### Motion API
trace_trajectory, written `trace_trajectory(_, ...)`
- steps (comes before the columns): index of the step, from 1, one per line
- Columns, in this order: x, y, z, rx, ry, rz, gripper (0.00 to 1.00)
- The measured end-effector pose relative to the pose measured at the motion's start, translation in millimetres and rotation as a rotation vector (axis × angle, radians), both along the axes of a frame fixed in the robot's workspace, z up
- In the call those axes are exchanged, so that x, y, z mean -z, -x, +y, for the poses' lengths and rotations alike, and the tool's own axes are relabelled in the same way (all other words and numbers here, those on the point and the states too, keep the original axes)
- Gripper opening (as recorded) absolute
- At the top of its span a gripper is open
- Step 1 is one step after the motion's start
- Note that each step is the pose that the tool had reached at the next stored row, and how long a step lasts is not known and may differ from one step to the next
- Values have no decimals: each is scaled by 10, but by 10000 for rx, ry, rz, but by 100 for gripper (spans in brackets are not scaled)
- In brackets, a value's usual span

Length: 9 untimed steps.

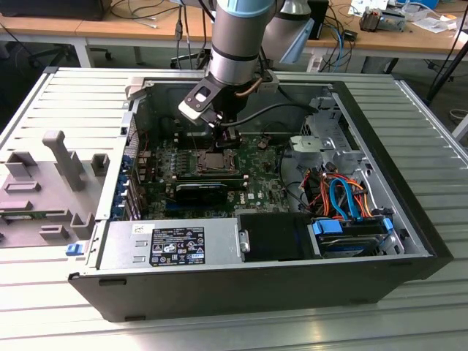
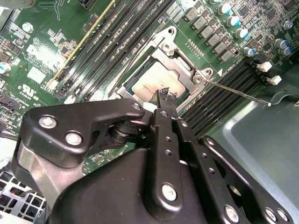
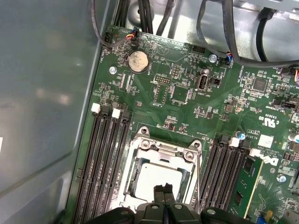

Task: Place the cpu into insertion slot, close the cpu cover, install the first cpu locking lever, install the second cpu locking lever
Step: 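Install the first cpu locking lever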

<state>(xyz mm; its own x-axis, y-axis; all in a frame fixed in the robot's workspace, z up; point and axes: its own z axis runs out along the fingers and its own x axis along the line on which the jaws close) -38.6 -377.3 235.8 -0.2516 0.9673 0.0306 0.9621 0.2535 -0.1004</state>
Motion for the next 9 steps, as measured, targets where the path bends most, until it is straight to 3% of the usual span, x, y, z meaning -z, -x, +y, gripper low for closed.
trace_trajectory(9,0,0,0,-68,0,-1,11)
